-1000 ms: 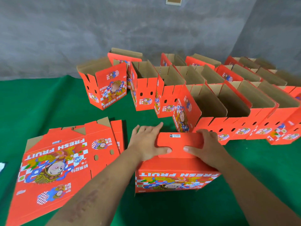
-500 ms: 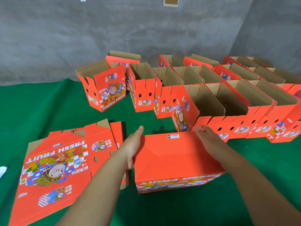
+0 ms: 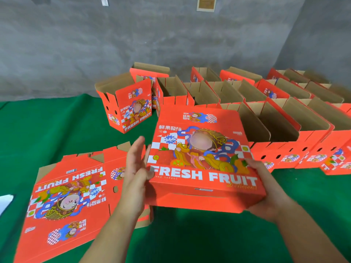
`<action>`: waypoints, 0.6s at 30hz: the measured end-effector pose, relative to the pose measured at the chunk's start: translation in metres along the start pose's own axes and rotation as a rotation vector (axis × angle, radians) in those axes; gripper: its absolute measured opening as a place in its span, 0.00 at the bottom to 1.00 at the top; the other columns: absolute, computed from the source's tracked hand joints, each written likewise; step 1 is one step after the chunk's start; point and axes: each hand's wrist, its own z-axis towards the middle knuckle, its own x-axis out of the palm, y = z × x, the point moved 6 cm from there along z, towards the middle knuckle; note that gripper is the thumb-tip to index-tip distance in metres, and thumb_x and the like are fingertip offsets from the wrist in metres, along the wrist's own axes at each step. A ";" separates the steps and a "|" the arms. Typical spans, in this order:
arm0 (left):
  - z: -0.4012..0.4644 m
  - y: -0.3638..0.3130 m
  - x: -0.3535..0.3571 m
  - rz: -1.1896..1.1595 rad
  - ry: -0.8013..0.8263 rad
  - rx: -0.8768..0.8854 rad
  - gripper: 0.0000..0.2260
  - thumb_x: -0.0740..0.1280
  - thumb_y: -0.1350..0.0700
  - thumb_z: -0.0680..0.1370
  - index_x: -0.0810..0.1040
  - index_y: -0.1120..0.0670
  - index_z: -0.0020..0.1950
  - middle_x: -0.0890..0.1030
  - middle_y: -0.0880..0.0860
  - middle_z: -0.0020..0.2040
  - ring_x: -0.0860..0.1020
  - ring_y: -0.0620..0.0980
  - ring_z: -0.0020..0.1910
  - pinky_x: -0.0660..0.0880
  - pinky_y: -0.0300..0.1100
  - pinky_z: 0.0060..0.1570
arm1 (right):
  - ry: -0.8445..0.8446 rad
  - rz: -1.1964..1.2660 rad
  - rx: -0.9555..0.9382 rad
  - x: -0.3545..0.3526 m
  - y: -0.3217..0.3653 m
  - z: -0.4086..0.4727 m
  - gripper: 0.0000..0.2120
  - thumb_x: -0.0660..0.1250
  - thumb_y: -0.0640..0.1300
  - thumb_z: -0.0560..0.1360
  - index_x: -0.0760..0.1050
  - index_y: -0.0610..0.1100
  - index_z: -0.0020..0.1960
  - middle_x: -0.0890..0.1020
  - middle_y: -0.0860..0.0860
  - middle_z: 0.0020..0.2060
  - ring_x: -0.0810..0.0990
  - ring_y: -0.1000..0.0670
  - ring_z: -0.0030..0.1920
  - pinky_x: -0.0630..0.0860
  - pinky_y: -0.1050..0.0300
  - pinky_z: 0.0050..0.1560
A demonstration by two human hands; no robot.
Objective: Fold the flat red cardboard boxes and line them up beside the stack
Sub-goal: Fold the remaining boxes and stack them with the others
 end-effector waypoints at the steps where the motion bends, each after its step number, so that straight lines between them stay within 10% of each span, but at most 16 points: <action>1: 0.003 0.006 -0.002 0.070 0.030 -0.007 0.38 0.61 0.65 0.72 0.65 0.41 0.80 0.72 0.42 0.77 0.75 0.46 0.71 0.81 0.39 0.52 | -0.021 -0.005 -0.045 0.000 -0.003 0.004 0.26 0.76 0.58 0.68 0.84 0.48 0.62 0.85 0.44 0.60 0.86 0.42 0.56 0.82 0.38 0.57; 5: 0.010 0.041 0.000 0.337 0.102 -0.176 0.37 0.66 0.56 0.79 0.51 0.45 0.83 0.70 0.51 0.79 0.77 0.46 0.69 0.78 0.50 0.64 | -0.067 -0.221 -0.454 0.005 -0.013 0.014 0.45 0.77 0.47 0.71 0.56 0.64 0.79 0.76 0.51 0.73 0.80 0.47 0.67 0.78 0.44 0.63; 7: 0.007 0.060 0.014 0.589 0.203 -0.263 0.42 0.70 0.43 0.80 0.49 0.49 0.85 0.62 0.52 0.84 0.60 0.52 0.83 0.62 0.59 0.79 | -0.109 -0.526 -0.679 0.014 -0.027 0.015 0.60 0.80 0.47 0.64 0.43 0.73 0.77 0.63 0.57 0.79 0.69 0.54 0.76 0.69 0.45 0.72; 11: -0.010 0.079 0.059 0.186 0.436 -0.493 0.51 0.69 0.25 0.71 0.37 0.32 0.82 0.59 0.36 0.83 0.63 0.40 0.81 0.64 0.57 0.79 | -0.344 -0.945 -0.838 0.022 -0.067 0.032 0.77 0.84 0.57 0.46 0.39 0.62 0.82 0.49 0.65 0.75 0.47 0.58 0.80 0.55 0.48 0.77; 18: 0.000 0.119 0.059 0.284 0.239 -0.398 0.31 0.70 0.61 0.83 0.59 0.45 0.81 0.82 0.48 0.68 0.80 0.48 0.67 0.75 0.37 0.64 | -0.302 -1.073 -0.537 0.007 -0.081 0.093 0.51 0.73 0.38 0.75 0.42 0.60 0.83 0.63 0.52 0.70 0.70 0.56 0.70 0.69 0.56 0.67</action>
